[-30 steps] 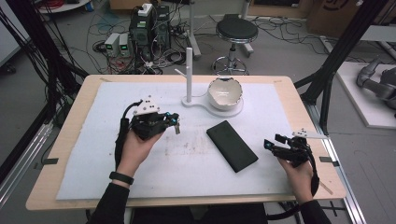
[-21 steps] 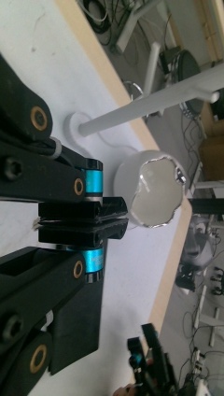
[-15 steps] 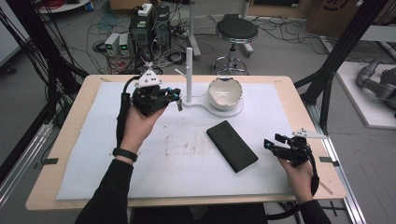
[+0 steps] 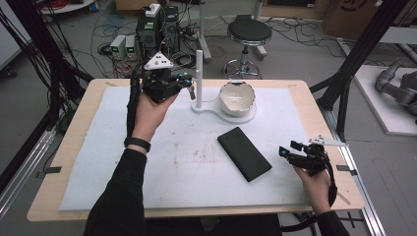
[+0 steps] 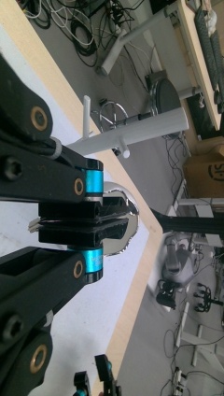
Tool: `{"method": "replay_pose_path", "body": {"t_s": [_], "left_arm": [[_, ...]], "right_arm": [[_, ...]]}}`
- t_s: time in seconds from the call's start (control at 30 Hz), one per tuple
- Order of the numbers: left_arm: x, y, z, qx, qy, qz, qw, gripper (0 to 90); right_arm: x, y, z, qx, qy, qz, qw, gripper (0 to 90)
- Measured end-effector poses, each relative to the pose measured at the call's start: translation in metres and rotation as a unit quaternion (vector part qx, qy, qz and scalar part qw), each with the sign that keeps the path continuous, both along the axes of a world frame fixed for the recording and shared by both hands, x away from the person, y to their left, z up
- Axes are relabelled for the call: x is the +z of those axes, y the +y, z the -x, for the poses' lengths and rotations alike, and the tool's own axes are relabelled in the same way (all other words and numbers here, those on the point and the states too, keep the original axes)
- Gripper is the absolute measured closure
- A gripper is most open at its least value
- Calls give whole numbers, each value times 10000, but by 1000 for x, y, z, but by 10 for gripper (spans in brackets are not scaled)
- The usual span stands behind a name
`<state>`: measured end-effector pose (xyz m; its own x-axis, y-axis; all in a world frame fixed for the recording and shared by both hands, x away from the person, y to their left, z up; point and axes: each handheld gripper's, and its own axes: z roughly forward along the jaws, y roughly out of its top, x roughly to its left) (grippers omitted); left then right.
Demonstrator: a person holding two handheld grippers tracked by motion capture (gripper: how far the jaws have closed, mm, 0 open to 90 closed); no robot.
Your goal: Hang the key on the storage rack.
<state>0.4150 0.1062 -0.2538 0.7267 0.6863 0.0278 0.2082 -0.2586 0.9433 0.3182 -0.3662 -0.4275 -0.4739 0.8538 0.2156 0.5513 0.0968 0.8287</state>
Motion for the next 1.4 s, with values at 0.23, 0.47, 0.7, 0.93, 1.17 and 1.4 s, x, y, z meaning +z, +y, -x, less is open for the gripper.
{"method": "replay_pose_path", "body": {"t_s": [0.23,0.47,0.7,0.93,1.17,1.4], "left_arm": [[-1,2,-16,205,38,13,9998,879],[1,2,-29,388,92,49,9992,879],[3,-4,-42,386,207,38,9990,879],[-2,-17,-54,387,354,-136,9985,879],[-5,-22,-63,408,417,-94,9983,879],[-6,-26,-68,446,444,-150,9979,879]], "right_arm": [[0,-1,0,-22,-8,-9,10000,338],[0,-3,1,-37,-19,-25,10000,340],[-1,-5,3,-68,5,-45,10000,341],[-1,-7,4,-75,-2,-49,10000,341],[-1,-9,5,-89,21,-78,9999,341],[-1,-9,6,-92,32,-90,9999,341]]}}
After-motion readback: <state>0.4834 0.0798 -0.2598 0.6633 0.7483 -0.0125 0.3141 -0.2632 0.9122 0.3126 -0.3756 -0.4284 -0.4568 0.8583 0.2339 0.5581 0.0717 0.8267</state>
